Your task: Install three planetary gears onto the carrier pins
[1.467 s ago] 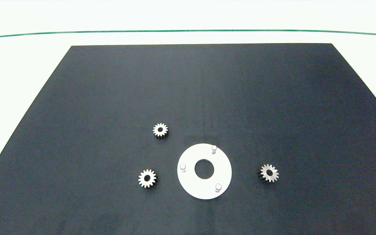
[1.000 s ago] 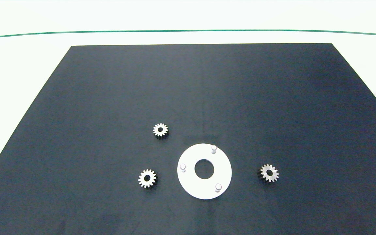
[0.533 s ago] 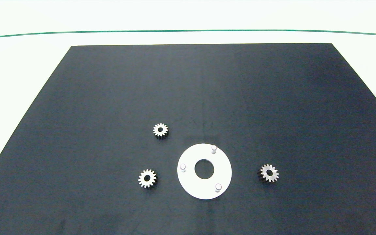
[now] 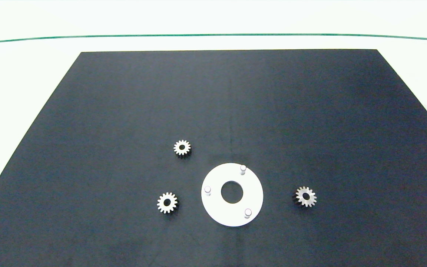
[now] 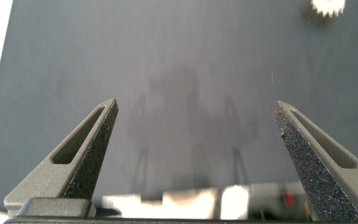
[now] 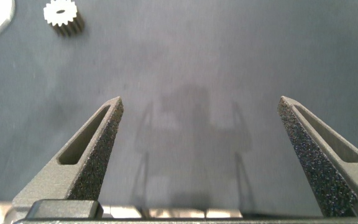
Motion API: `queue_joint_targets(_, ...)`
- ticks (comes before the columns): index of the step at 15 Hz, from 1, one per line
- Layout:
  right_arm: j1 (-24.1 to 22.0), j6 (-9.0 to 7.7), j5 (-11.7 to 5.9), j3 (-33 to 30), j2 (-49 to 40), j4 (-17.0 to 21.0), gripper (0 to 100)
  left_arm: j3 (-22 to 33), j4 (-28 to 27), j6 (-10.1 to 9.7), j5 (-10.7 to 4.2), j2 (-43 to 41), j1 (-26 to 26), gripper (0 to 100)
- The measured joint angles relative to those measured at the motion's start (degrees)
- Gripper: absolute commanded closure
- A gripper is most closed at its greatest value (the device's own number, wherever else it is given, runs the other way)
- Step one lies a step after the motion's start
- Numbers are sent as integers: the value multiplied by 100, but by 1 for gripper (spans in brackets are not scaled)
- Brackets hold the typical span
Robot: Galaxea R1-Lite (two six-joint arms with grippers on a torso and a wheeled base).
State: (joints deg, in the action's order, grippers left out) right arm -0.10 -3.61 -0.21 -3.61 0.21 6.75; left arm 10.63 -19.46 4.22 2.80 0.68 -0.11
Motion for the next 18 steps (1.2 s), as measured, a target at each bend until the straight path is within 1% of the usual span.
queue_joint_targets(1, 0, -5, 10, -145, -2, 254, 0, 308, -482, 2, 4, -13, -7, 0)
queue_joint_targets(2, 0, -11, 21, -262, -5, 449, 0, 562, -741, 5, 9, -16, -13, 0)
queue_joint_targets(3, 2, -13, 23, -341, 6, 518, 0, 750, -805, 22, 13, 0, -22, 0)
queue_joint_targets(9, 32, -16, 26, -567, 251, 551, 0, 1304, -827, 62, -9, 477, -10, 0)
queue_joint_targets(12, 72, -20, 28, -661, 433, 556, 0, 1376, -824, 62, -16, 689, 1, 0)
queue_joint_targets(15, 274, -20, 28, -779, 596, 584, 0, 1429, -827, 116, -24, 830, 0, 0)
queue_joint_targets(16, 357, -22, 28, -885, 664, 641, 0, 1508, -829, 162, -50, 907, 9, 0)
queue_joint_targets(18, 528, -18, 28, -1139, 828, 777, 0, 1685, -923, 286, -343, 1108, 90, 0)
